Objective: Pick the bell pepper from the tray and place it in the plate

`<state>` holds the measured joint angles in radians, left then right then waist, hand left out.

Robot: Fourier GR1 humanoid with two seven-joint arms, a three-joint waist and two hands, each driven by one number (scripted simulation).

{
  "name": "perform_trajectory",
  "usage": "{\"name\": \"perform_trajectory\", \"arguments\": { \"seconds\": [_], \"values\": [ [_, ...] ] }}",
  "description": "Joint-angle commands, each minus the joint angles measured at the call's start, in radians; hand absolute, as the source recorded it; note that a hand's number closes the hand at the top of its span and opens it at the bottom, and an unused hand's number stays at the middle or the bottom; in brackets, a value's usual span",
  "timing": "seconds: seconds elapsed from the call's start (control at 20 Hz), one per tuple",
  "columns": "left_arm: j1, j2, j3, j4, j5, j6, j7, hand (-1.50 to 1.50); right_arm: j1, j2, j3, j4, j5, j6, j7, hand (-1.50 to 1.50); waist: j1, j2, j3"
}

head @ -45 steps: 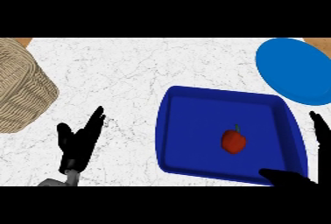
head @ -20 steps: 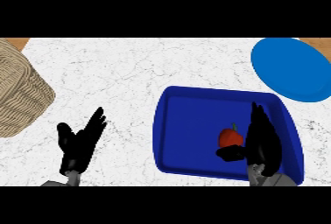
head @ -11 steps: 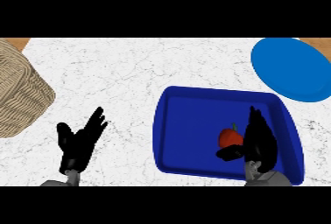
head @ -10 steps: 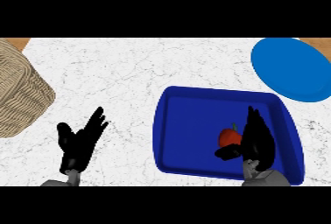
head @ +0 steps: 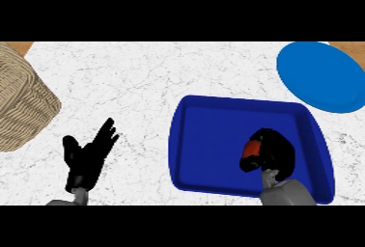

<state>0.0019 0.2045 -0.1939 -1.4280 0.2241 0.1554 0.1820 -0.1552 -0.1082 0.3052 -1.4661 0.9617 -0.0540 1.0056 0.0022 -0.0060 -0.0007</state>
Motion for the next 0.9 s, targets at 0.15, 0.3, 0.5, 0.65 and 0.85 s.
{"name": "perform_trajectory", "arguments": {
  "seconds": [0.15,0.3,0.5,0.65,0.85],
  "values": [
    [0.014,-0.024,0.006,-0.072,-0.045,0.007,0.083,0.0,-0.037,-0.005,-0.039,0.059,0.078,-0.001,-0.035,1.5,0.0,0.005,0.001],
    [-0.038,-0.045,0.013,0.07,-0.025,-0.031,-0.017,0.0,-0.315,0.088,-0.086,0.287,0.137,-0.049,0.061,1.5,0.029,0.017,0.001],
    [-0.054,-0.027,-0.025,0.011,-0.039,-0.053,0.016,0.0,-0.537,0.1,-0.211,0.397,0.151,-0.076,0.167,1.5,0.106,0.045,0.001],
    [-0.06,-0.02,-0.02,-0.003,-0.024,-0.071,0.027,0.0,-0.654,0.063,-0.228,0.441,0.26,-0.206,0.142,1.5,0.119,0.043,0.001],
    [-0.055,-0.046,-0.038,0.03,-0.042,-0.056,0.013,0.0,-0.743,0.035,-0.244,0.538,0.406,-0.345,0.159,1.5,0.111,0.046,-0.001]
  ]
}}
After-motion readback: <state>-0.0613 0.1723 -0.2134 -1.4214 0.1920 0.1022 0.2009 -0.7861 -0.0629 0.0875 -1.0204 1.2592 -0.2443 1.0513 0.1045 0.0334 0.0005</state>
